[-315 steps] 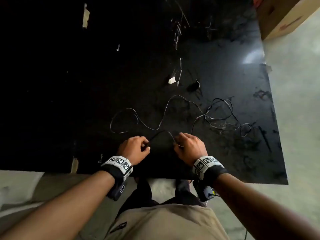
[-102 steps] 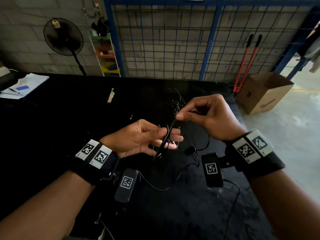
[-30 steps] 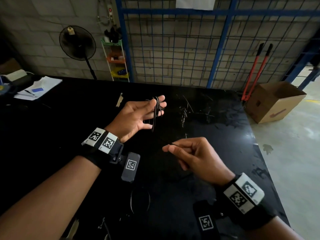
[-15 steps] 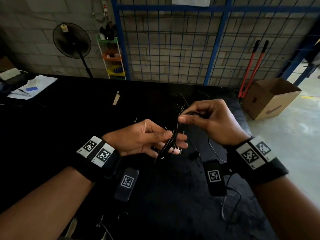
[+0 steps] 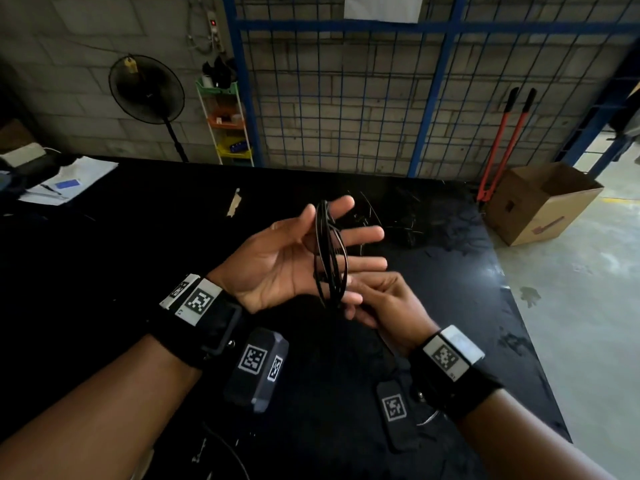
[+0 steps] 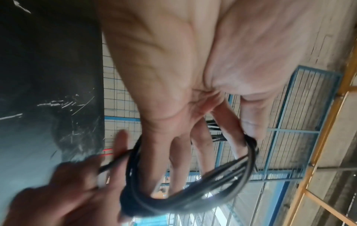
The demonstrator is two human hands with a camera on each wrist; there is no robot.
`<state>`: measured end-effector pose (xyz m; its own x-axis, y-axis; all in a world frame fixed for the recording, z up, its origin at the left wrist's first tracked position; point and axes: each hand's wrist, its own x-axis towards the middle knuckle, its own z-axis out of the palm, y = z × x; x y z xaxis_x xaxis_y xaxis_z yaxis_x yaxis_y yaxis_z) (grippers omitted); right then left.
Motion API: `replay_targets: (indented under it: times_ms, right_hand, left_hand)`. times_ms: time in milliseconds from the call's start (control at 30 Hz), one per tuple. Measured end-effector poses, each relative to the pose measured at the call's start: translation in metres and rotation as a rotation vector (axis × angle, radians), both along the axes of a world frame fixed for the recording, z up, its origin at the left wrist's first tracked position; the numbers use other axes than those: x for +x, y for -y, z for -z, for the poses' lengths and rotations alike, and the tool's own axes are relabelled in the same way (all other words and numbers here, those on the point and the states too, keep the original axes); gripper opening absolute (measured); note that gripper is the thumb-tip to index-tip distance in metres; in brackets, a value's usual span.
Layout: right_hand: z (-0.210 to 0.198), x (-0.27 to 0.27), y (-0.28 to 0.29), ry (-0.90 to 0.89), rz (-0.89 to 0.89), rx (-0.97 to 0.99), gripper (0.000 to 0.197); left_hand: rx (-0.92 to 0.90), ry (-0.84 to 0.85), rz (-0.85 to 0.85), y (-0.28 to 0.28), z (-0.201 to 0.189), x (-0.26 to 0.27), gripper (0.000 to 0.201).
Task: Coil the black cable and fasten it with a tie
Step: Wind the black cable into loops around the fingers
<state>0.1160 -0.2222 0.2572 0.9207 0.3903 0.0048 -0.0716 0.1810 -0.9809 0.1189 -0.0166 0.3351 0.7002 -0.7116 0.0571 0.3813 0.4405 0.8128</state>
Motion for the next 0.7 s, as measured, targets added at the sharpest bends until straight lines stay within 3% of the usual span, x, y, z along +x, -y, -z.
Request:
replay_targets:
  times_ms: [133,333,600,700]
  right_hand:
    - [0.007,-0.02,-0.008,-0.062,-0.054,-0.081,0.032]
    - [-0.016,-0.033,-0.001,-0.008,-0.071,-0.29,0.022]
    - [-0.082,-0.024,0.029,0.346,0.016,-0.515,0.019]
    - [-0.102,-0.018,0.034,0.442,0.018,-0.565,0.024]
  left_hand:
    - [0.056,0.03,-0.194,-0.007,-0.005,0.008,0.043]
    - [0.409,0.181,-0.433,-0.015,-0.002,0.009,0.038]
    - [0.703,0.264,-0.303,-0.007,0.006,-0.004,0.037]
    - [0.771,0.289,-0.238,0.005,0.008,-0.009,0.022]
